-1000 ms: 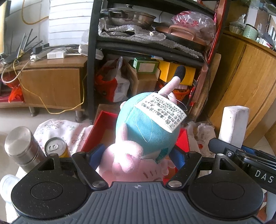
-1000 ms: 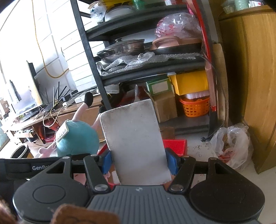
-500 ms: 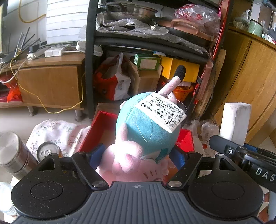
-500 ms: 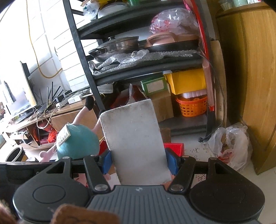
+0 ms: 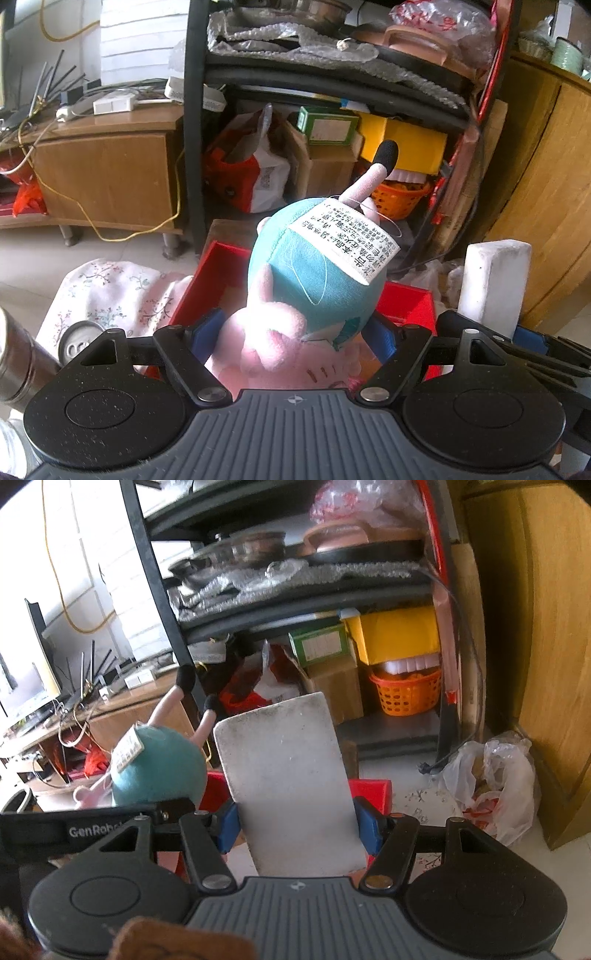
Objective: Organize soft objects
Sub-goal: 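Open the left tool to drop the plush toy into the red box while the right tool drops the board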
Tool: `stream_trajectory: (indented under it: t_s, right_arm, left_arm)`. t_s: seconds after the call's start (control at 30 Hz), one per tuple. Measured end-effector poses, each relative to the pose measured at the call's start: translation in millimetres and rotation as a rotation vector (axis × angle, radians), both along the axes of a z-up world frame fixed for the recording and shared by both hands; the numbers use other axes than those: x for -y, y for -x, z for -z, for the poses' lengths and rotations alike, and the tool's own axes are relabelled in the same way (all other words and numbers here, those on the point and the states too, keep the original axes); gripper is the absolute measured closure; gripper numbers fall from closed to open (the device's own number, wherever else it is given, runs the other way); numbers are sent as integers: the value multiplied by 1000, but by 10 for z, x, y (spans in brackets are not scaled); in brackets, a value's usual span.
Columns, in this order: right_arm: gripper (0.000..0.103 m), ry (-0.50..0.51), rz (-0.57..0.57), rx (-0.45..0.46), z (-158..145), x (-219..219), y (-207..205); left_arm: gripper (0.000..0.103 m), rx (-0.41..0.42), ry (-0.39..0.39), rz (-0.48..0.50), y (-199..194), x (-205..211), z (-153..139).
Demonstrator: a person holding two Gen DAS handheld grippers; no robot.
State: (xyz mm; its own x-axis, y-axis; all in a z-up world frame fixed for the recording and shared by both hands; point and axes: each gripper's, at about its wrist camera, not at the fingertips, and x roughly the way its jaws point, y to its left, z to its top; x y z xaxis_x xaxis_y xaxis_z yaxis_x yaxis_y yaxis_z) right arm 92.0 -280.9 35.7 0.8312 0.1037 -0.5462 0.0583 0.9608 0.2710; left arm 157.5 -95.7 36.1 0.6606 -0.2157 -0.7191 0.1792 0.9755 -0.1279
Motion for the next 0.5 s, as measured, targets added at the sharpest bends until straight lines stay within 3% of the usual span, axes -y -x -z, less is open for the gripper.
stream_trajectory:
  t_s: [0.13,0.27,0.5]
  right_arm:
    - [65,-6,7,-36,106,22,-141]
    - [50,5,23,-81,194,36,-200]
    - [49,-6,42,-70,137,82,-121]
  left_arm:
    - [23,-23,-19,-3,-80,-6,107]
    - [21,-35,-19,-25,-104,-54,151]
    - [20,-34,-7,-44,-47,-159,80]
